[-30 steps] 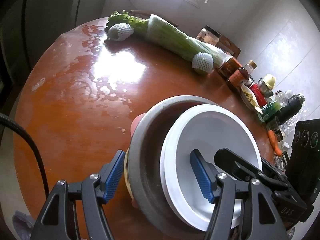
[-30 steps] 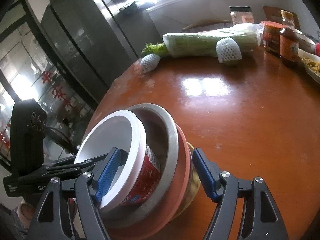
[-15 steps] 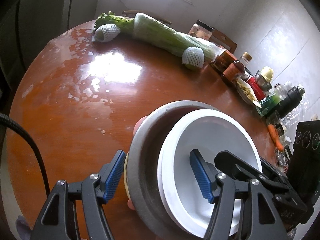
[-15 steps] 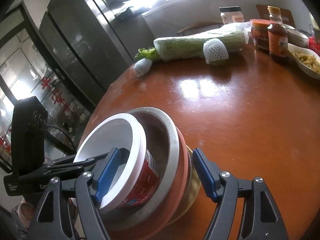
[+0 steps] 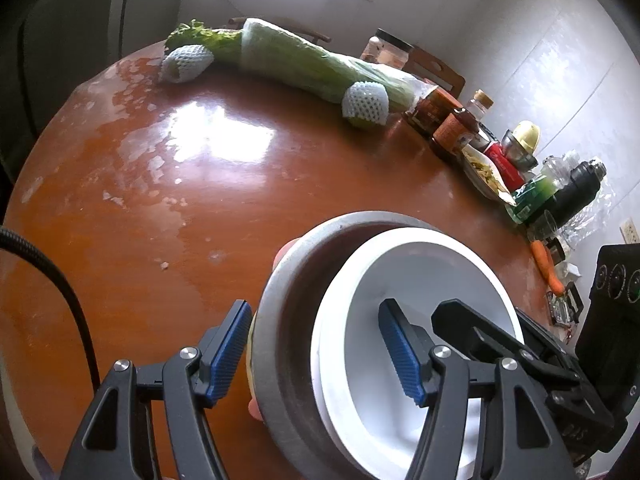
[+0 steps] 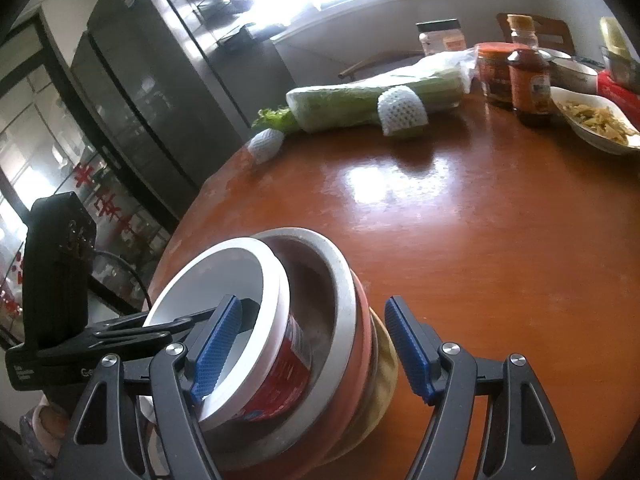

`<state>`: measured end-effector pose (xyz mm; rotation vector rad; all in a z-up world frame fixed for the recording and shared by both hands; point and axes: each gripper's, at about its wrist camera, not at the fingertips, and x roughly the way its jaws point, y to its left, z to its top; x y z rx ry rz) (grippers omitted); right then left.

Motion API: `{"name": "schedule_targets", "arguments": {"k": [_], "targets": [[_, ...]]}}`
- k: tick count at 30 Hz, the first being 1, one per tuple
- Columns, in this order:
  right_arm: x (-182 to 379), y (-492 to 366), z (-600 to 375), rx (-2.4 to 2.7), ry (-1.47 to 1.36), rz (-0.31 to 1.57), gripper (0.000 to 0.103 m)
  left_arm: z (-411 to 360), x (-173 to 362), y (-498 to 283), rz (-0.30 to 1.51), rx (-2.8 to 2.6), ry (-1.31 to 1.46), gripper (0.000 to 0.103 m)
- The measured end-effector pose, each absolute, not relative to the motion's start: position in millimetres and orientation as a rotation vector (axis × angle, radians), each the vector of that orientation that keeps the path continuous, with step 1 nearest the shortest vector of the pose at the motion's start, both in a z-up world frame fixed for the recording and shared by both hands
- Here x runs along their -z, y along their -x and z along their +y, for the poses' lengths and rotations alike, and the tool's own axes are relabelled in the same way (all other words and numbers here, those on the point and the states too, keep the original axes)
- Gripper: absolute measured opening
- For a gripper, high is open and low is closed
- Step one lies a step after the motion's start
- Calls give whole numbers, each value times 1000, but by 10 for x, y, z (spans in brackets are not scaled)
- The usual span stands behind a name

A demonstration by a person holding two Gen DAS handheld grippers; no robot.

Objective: Organize plates and bowls
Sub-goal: 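Lower the bowl stack with both grippers onto the pink pig plate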

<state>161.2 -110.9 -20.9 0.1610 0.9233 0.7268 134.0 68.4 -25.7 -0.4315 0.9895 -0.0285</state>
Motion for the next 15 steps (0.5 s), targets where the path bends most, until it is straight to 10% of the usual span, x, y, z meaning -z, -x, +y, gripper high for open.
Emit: {"name": "schedule_targets", "arguments": {"k": [15], "targets": [[209,-1613,-1348,-690,-180,918,75,483,247,-1425,1002,57,404,64]]}}
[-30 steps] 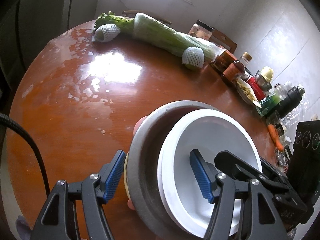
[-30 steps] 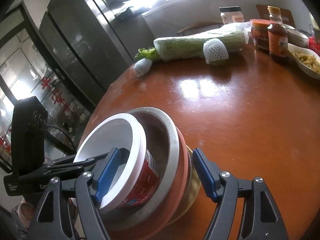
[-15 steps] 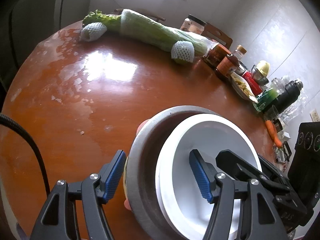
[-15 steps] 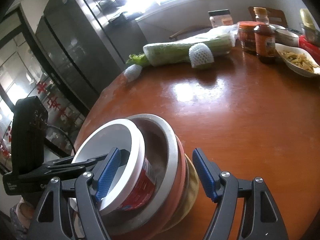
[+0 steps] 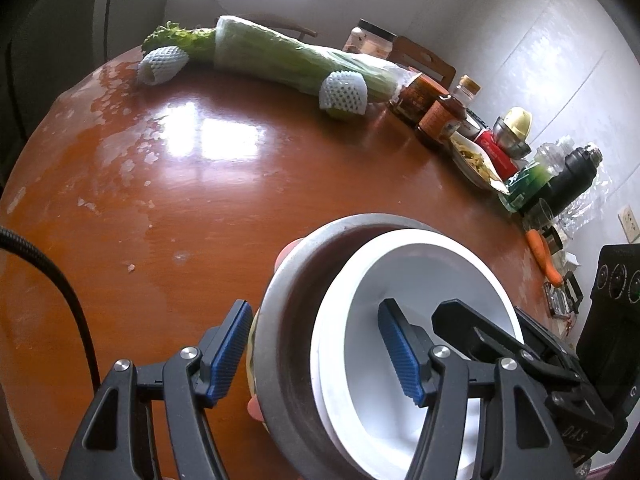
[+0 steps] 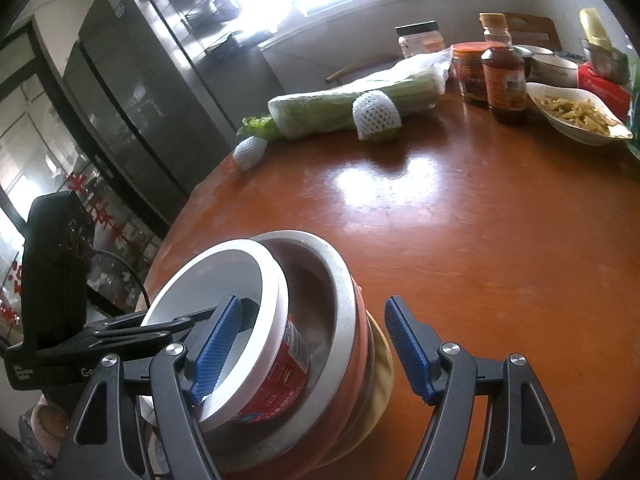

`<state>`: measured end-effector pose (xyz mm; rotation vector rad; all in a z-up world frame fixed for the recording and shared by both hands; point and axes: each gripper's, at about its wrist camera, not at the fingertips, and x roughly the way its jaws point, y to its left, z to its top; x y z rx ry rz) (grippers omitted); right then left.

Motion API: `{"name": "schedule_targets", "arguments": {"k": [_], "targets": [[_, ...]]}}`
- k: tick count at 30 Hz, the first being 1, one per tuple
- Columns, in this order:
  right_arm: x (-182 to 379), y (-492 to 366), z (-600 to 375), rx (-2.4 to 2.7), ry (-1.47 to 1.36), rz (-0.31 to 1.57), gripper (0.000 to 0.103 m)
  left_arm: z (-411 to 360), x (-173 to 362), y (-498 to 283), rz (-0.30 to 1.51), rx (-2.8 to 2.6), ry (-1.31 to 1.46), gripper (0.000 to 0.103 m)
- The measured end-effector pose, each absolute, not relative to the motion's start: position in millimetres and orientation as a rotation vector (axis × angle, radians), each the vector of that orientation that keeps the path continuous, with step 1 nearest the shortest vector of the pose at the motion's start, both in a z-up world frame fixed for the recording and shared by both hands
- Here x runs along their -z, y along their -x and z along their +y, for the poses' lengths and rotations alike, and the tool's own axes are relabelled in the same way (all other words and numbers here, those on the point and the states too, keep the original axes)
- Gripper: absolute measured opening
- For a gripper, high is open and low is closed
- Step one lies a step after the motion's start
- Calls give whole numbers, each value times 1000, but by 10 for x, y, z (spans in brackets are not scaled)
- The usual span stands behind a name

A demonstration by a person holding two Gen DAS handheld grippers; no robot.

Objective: Organize plates and bowls
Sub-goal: 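Lower the bowl stack with both grippers onto the pink pig plate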

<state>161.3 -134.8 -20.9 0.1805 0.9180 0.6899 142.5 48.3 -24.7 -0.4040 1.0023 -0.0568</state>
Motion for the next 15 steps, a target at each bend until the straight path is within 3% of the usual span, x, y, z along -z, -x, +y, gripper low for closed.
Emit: {"name": "schedule_targets", "arguments": {"k": [15], "targets": [[193,-1575,-1481,-663,-183,911,75,375,244,-1459,1007,69,382,64]]}}
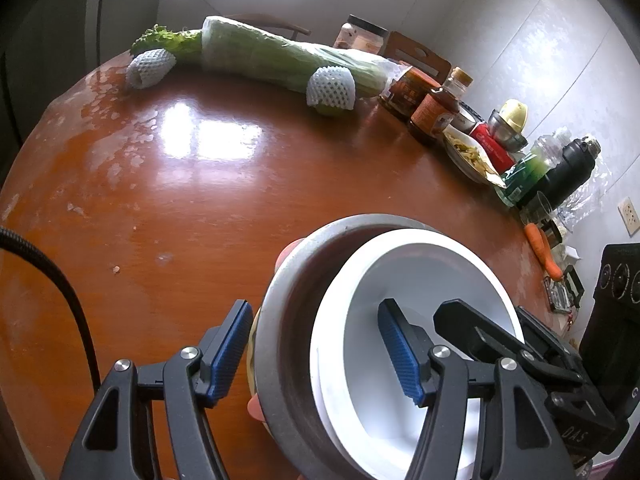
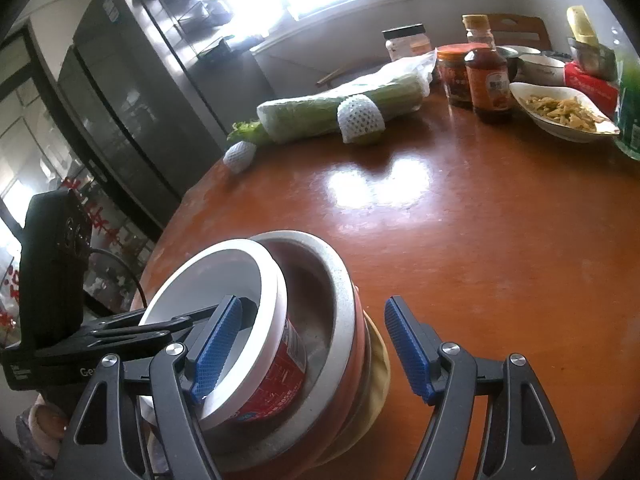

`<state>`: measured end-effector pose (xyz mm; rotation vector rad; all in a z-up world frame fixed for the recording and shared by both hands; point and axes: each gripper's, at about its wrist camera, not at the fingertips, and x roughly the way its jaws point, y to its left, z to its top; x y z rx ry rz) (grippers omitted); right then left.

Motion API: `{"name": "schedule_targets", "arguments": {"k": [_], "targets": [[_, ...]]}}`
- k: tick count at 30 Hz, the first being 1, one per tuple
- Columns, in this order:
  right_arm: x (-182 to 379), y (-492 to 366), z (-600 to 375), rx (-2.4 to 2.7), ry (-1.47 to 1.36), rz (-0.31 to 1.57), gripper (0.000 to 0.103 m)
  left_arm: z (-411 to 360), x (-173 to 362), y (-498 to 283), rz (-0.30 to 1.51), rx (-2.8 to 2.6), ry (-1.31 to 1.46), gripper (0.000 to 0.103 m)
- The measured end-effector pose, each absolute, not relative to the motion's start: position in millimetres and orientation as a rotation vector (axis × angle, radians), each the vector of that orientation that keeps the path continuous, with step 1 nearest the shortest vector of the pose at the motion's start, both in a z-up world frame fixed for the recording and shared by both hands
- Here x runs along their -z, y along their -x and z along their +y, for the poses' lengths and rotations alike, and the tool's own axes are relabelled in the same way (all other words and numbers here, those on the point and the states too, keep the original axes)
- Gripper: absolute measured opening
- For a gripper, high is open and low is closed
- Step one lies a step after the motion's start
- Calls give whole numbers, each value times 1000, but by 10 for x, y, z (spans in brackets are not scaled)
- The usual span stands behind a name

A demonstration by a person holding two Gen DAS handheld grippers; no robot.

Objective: Organize plates and bowls
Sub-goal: 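Lower the bowl stack with both grippers onto the pink pig plate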

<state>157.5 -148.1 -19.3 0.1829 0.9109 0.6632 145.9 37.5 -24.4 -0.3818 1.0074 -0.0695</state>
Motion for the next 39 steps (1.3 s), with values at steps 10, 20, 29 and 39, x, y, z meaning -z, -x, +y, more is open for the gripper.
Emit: {"name": "schedule_targets", "arguments": {"k": [10,20,29,39], "targets": [[199,-1577,-1539,-657,-192,910,75,324,245,-1485,1009,77,376,64],[198,-1576,-1543,-652,-187,910,75,324,236,-1488,1002,79,374,64],[148,-1559,-1527,-647,-169,904,76,369,147,-1424,973,74,372,64],[58,-1511,-1517,-631,-149,891,76,421,57,-1317,951,78,373,64]]}}
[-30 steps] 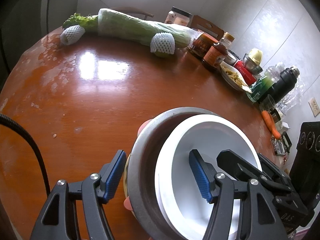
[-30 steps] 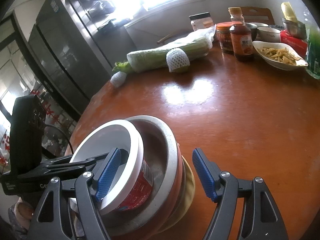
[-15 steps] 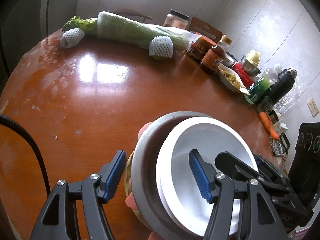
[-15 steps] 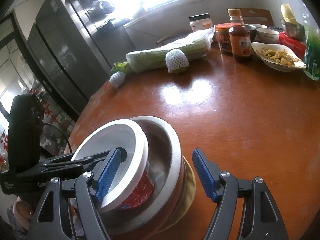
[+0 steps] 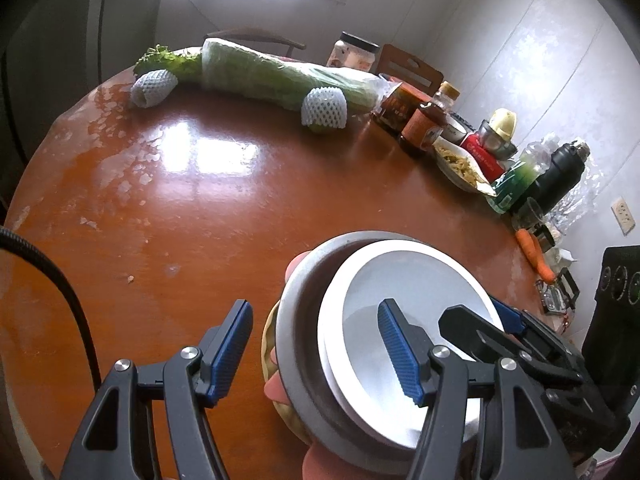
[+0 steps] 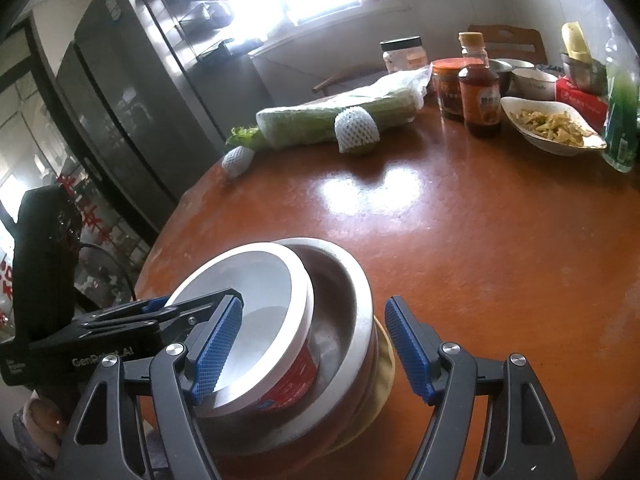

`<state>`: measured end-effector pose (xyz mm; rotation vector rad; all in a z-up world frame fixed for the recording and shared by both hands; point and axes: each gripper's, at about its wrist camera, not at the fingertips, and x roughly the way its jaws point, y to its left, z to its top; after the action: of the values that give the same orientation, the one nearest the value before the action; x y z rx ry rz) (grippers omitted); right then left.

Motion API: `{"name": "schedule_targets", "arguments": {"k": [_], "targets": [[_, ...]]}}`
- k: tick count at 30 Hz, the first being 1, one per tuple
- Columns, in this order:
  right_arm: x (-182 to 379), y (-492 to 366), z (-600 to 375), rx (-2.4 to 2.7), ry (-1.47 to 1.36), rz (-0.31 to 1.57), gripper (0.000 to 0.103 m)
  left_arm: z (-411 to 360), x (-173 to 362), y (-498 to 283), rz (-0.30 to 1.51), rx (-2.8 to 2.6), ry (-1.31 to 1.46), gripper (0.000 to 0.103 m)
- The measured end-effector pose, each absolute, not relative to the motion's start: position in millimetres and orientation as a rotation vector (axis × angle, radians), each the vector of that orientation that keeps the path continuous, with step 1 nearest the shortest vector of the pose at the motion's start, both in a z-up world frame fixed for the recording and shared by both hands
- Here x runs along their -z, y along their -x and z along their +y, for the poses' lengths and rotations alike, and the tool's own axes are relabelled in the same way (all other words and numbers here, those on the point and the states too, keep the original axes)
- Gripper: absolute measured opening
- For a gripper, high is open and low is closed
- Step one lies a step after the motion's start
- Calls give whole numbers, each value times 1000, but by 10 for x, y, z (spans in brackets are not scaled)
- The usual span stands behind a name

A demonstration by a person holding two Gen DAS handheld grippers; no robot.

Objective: Organize plates and bowls
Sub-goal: 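Lower the bowl stack with both grippers onto the pink pig plate, then open both grippers and pull them back from the stacked dishes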

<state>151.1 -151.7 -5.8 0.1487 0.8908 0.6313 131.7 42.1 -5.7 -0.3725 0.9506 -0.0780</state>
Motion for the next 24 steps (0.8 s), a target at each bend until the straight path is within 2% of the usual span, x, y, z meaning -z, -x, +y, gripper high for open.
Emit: {"name": "schedule_targets", "arguments": {"k": [14,24], "targets": [[-266,-1199,-1620,-597,-99,795,76,402,-273,-865,841,-9,259,65],[-348,-751,-1769,-537,-56,738,76,260,-292,-416,812,-58,228,66]]}}
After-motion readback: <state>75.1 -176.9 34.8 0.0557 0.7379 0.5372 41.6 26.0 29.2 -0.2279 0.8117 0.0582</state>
